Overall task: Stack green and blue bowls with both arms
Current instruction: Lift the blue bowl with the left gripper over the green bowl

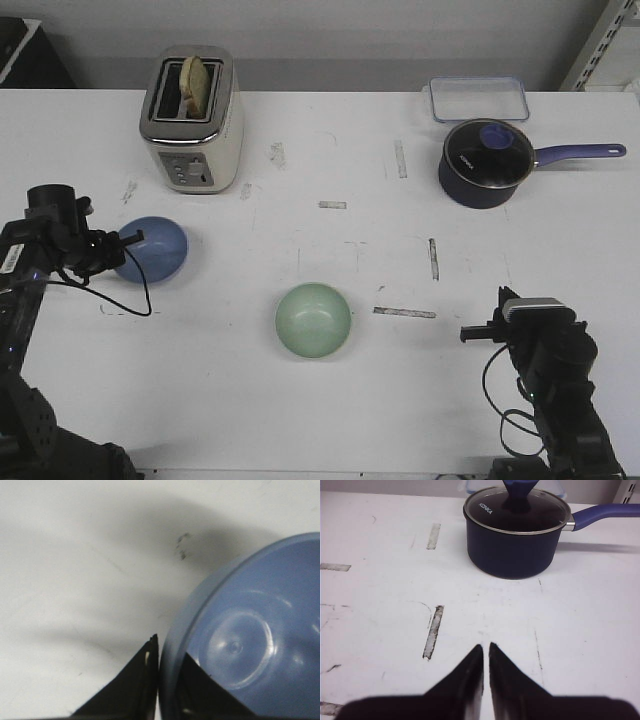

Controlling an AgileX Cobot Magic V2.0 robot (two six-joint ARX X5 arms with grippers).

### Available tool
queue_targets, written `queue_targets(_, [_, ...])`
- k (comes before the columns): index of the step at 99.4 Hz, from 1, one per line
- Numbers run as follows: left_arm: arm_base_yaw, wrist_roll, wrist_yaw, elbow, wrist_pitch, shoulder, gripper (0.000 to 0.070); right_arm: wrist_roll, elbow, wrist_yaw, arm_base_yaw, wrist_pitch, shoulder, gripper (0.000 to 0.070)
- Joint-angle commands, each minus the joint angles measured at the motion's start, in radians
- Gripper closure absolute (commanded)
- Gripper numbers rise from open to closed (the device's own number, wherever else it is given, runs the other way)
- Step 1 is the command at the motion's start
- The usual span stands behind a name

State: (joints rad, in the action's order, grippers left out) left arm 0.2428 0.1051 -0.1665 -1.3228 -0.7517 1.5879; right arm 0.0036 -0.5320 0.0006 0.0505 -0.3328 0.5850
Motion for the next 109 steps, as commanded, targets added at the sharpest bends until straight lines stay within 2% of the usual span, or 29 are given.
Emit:
queue_targets(1, [-0.019,0.038,-0.042,-0.054,-0.015,-0.041,0.0699,-0.008,-0.003,-0.001,0.001,0.0,0.006,0.0691])
queue_targets(12, [-0.089,0.044,-0.117,-0.092,-0.042,-0.113,0.0699,-0.008,-0.003,-0.001,0.001,-0.005,0.006,0.0691])
queue_targets(19, [-0.15,0.044,-0.135,-0.094,-0.037,-0.158,0.0699,-0.008,-0.003,-0.001,0.001,-0.006,0.006,0.0691])
queue_targets(54, [-0.64,0.043,-0.132,-0.094,-0.074,-0.21,0.0699,-0.007,-0.003,-0.001,0.001,-0.012,0.006,0.0691])
queue_targets(67, [-0.772,0.042,-0.094,-0.094,-0.055,-0.158,0.0699,-0.007,-0.003,-0.002,0.001,-0.017,0.006,0.0691])
queue_targets(79, [-0.828,0.04,-0.054,-0.094,-0.051,-0.087,0.0699,-0.007,-0.003,-0.001,0.001,-0.027,0.006,0.0691])
queue_targets(109, [-0.842,0.044,-0.051,-0.094,-0.057,0.05,0.0699,-0.007,-0.003,-0.001,0.001,-0.046,0.006,0.0691])
